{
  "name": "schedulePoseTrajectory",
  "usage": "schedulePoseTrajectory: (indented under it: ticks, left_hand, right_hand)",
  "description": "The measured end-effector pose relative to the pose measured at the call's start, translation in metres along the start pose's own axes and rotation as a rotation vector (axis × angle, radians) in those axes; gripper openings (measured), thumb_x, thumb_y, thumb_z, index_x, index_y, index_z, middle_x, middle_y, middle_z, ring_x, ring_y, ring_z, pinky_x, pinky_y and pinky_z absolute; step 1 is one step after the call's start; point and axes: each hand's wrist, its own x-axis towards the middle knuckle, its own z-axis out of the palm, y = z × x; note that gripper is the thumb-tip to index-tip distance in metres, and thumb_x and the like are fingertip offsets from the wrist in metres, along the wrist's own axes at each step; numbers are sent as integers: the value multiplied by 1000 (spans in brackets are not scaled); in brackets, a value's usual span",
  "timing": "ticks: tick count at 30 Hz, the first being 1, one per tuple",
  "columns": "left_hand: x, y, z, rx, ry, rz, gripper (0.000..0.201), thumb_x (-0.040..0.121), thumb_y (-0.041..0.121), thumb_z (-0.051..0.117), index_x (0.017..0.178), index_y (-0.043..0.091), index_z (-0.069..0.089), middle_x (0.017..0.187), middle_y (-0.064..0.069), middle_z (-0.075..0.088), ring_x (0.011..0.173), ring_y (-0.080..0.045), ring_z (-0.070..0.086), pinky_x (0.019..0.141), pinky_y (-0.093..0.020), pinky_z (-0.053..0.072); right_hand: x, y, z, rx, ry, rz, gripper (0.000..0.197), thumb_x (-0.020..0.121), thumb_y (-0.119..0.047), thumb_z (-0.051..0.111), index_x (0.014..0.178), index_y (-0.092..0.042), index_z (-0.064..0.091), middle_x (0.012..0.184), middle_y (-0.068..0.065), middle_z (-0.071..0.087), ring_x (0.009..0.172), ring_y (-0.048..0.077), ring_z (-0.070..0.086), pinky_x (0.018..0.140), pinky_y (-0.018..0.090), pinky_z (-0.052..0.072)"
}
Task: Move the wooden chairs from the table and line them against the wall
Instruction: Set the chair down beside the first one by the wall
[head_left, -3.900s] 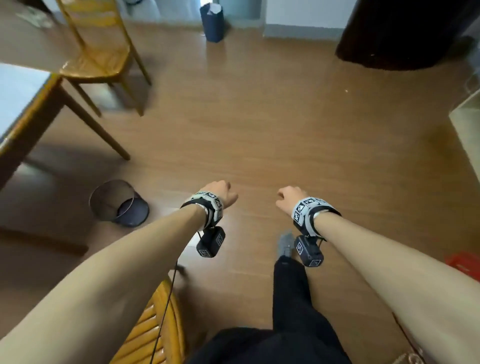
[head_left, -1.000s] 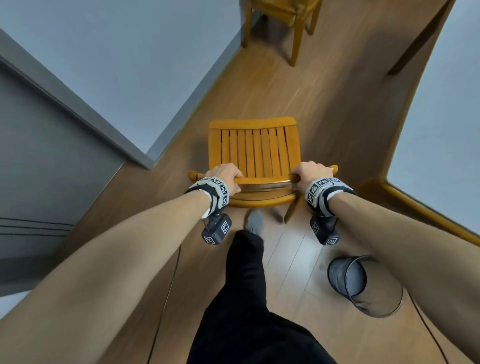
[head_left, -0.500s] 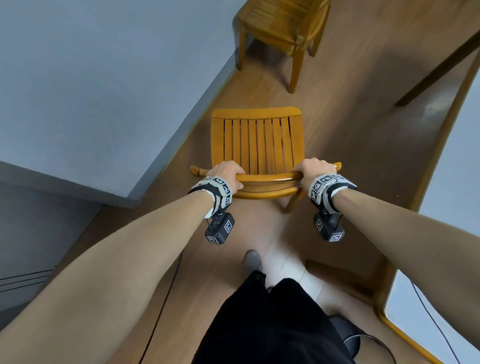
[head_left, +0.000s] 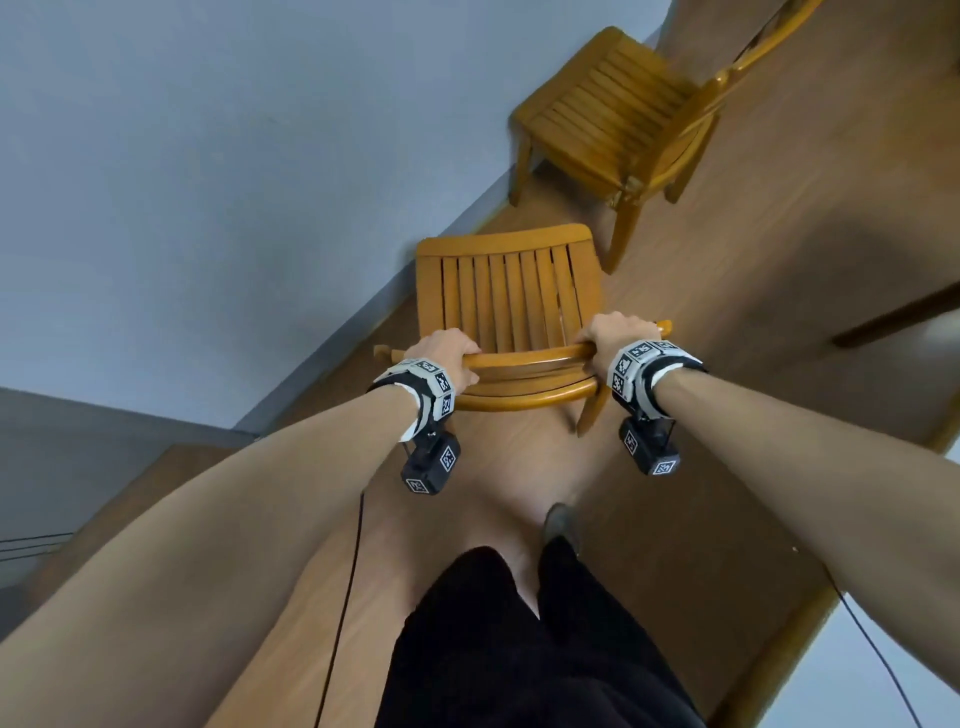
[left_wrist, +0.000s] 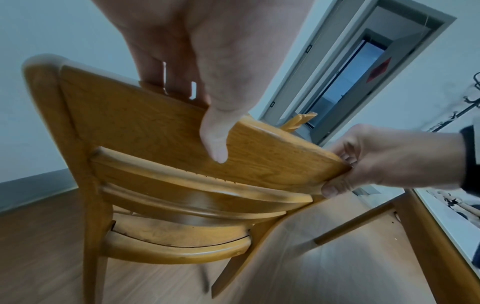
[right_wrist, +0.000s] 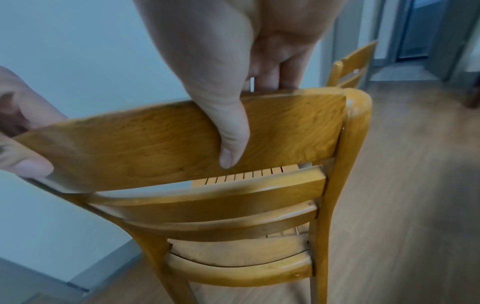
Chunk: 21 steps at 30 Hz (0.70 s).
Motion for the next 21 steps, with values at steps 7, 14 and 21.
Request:
schedulePoseTrajectory:
  ticks: [7, 14, 21]
  left_hand:
    - [75, 43, -48, -14, 56, -6, 12, 90, 37, 68, 101, 32, 70, 94, 6, 67, 85, -20, 62, 71, -32, 50]
    - [148, 86, -118, -59, 129, 23, 9, 87, 36, 68, 89, 28, 72, 81, 8, 65, 78, -18, 63, 65, -30, 50]
    - [183, 106, -163, -128, 148, -80, 10, 85, 31, 67, 83, 23, 73, 75, 4, 67, 71, -18, 65, 67, -33, 56]
  right_hand:
    - [90, 43, -84, -60, -21, -54, 38, 86, -17, 74, 120, -35, 70, 105, -1, 67, 93, 23, 62, 82, 37, 56]
    - [168, 78, -178, -128, 63, -103, 35, 91, -10, 66, 117, -32, 72, 108, 2, 69, 101, 28, 65, 88, 41, 55]
    - [221, 84, -232, -198, 70, -176, 29, 88, -12, 66, 103, -36, 73, 95, -2, 68, 91, 25, 64, 84, 41, 54]
